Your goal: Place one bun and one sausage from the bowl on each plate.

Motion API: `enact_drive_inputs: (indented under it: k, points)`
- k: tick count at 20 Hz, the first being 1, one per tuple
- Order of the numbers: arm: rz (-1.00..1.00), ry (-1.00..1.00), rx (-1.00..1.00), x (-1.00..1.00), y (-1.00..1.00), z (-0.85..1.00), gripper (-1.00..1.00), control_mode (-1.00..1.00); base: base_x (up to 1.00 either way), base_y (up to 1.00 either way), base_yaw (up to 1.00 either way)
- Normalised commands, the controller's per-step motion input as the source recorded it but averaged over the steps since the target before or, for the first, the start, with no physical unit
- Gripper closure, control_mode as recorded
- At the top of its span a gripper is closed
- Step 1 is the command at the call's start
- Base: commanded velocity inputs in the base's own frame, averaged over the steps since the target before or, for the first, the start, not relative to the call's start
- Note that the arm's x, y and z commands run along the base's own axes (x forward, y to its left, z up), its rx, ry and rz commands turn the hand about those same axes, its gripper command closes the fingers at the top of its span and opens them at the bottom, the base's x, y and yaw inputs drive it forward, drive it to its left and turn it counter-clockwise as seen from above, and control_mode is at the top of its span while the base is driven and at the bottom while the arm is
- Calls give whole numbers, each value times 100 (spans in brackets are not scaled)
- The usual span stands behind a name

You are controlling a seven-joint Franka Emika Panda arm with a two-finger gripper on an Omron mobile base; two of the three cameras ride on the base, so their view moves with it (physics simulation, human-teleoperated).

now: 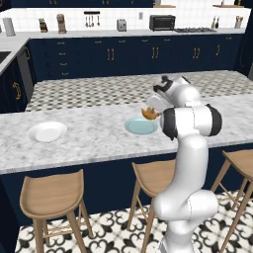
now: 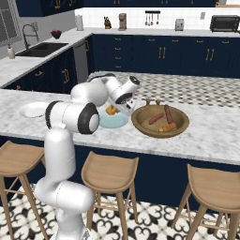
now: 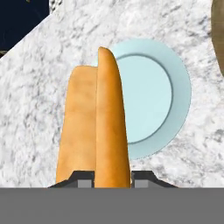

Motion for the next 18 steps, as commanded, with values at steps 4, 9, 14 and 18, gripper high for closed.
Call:
enact_drive_inputs:
  k: [4,9,14,18]
  points:
    - [-1,-14,-17,0,1,-66,100,-100,0,0,0]
    - [0,-8,-12,2,10,-36,100,-100,0,0,0]
    - [0,-1,-5,19,10,-16,100,-100,0,0,0]
    - [0,-3,-1,28,0,-9,100,-100,0,0,0]
